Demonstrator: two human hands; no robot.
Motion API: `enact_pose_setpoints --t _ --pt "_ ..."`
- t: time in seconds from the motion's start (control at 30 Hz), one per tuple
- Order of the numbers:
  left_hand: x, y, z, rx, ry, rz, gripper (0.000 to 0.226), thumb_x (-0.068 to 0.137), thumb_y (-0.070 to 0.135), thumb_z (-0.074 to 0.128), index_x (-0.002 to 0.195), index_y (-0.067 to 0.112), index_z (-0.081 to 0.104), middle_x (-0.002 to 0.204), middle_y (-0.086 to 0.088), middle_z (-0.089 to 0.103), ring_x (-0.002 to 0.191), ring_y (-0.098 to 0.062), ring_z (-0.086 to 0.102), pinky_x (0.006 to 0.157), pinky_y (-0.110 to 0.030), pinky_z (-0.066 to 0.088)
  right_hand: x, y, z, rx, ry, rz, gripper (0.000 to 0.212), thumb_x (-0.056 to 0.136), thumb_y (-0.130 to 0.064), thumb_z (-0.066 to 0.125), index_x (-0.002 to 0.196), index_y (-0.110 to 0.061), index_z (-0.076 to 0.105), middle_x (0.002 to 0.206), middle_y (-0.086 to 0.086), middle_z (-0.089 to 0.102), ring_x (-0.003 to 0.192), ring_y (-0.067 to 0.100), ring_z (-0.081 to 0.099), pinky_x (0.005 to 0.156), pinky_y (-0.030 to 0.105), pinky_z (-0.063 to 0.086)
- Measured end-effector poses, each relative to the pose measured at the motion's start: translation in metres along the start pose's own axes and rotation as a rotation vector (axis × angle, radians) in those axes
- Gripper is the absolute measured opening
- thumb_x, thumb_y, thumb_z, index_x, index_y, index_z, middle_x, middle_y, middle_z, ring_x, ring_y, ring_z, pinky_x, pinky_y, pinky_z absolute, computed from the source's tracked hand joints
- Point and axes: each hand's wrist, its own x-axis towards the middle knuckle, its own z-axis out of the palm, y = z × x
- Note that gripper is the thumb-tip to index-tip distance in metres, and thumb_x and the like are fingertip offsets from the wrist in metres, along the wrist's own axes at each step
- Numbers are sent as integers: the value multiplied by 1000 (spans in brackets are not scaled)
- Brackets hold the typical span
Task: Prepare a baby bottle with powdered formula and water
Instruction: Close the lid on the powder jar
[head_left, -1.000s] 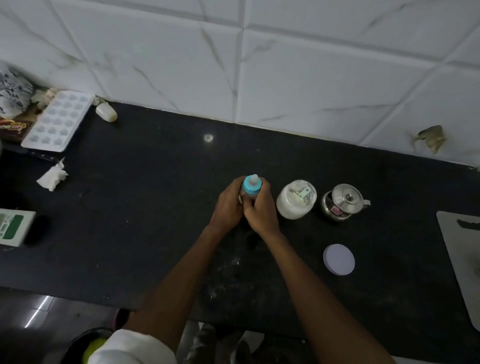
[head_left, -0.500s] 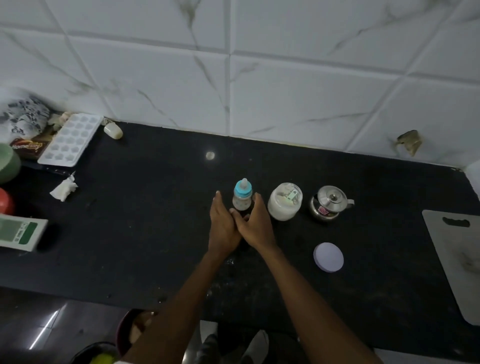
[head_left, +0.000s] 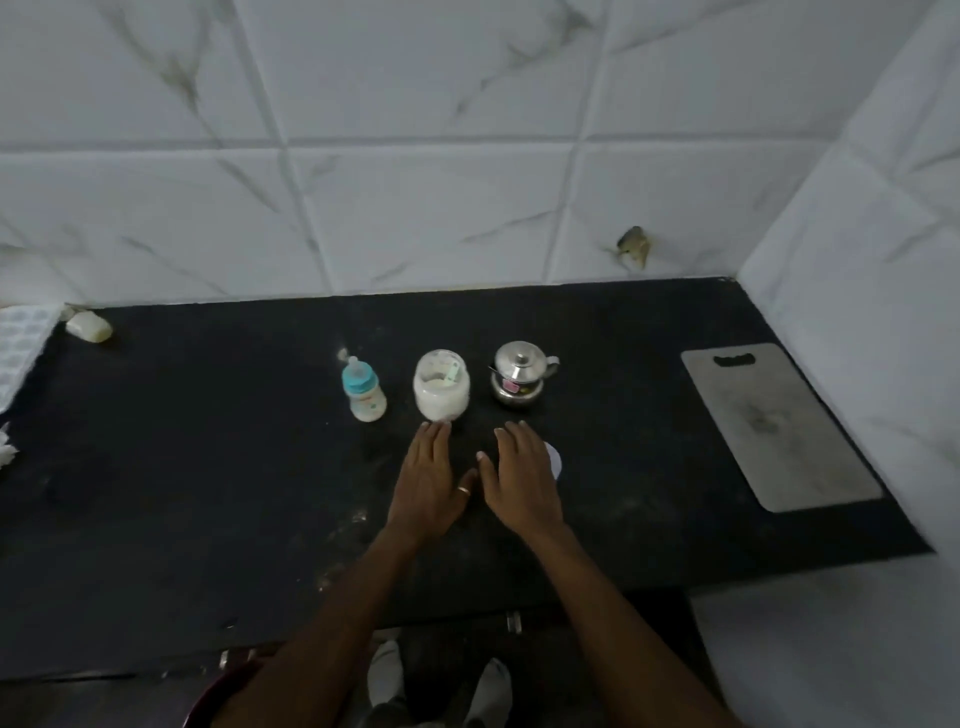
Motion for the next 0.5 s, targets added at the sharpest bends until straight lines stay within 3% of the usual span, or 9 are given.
enact_pose_setpoints --t 0.23,0.5 --pt "6 21 23 55 -42 90 81 96 51 57 157 8 25 165 -10 24 156 -21 10 125 -35 13 -17 46 -4 -177 -85 41 59 102 -43 49 153 -14 41 161 21 32 151 41 25 123 54 22" --pt "5 20 31 36 -66 62 79 96 48 57 157 8 25 164 -10 26 156 -22 11 126 -41 22 -18 57 2 -127 -148 64 57 102 -45 47 154 -22 40 163 22 27 151 43 23 122 53 23"
